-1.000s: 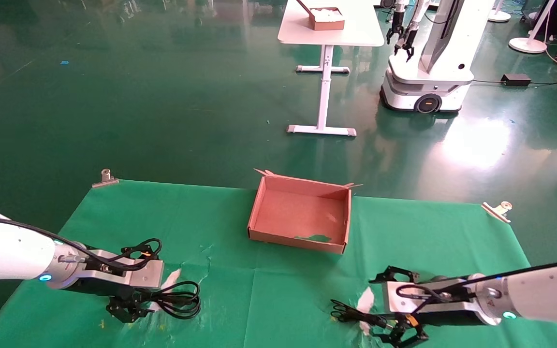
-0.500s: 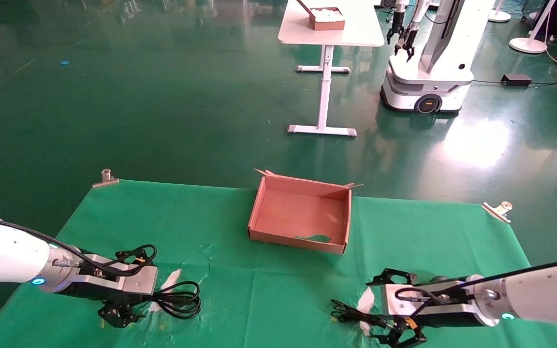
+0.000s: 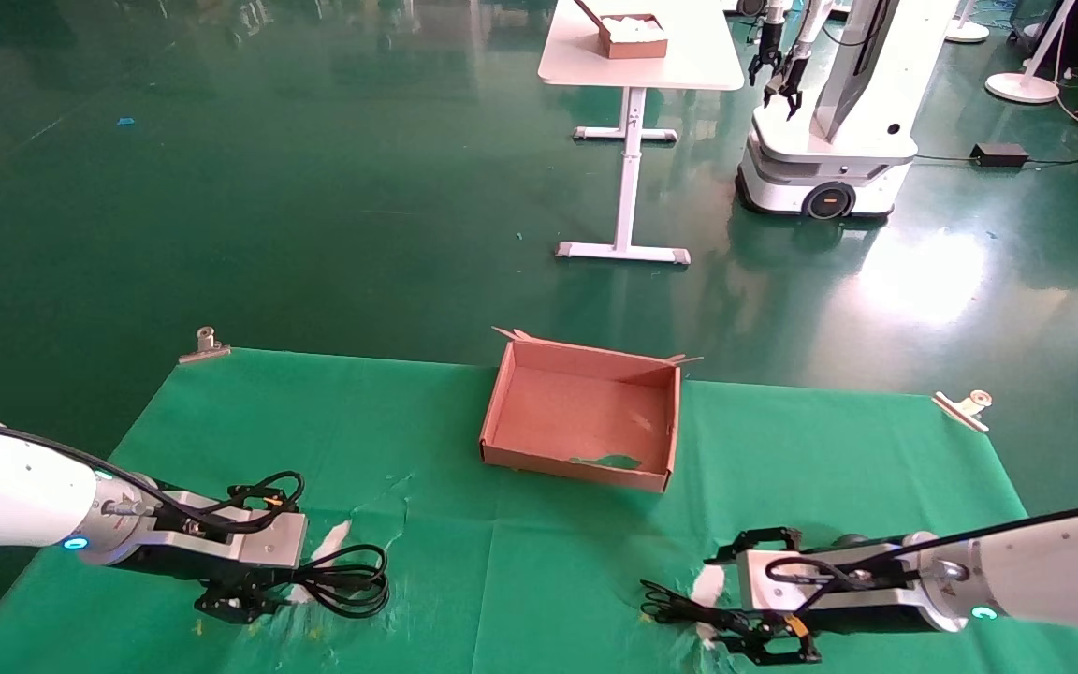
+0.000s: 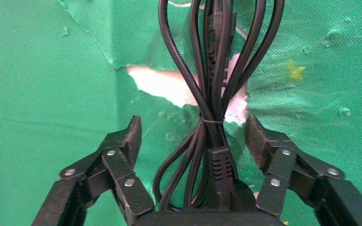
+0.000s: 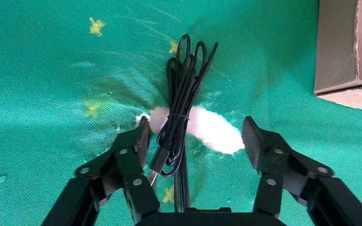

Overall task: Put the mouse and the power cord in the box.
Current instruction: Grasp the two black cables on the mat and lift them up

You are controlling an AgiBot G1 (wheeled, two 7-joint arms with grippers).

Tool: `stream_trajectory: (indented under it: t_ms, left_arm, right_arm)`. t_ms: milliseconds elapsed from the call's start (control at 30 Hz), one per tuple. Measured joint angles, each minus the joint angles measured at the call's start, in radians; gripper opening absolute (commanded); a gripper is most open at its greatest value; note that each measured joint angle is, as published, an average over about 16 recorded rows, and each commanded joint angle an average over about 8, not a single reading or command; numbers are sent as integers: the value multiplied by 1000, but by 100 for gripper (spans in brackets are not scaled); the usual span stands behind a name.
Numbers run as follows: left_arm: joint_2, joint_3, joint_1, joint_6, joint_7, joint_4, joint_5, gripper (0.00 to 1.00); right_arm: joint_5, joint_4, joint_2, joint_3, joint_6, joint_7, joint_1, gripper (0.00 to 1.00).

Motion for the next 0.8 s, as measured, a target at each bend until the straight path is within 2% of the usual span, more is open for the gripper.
stream_trajectory:
  t_ms: [800]
  left_arm:
    - [-2,-2,2,1,-2,-5,-2,0]
  right_arm:
    - [2,6,2,1,-2,2,-2,0]
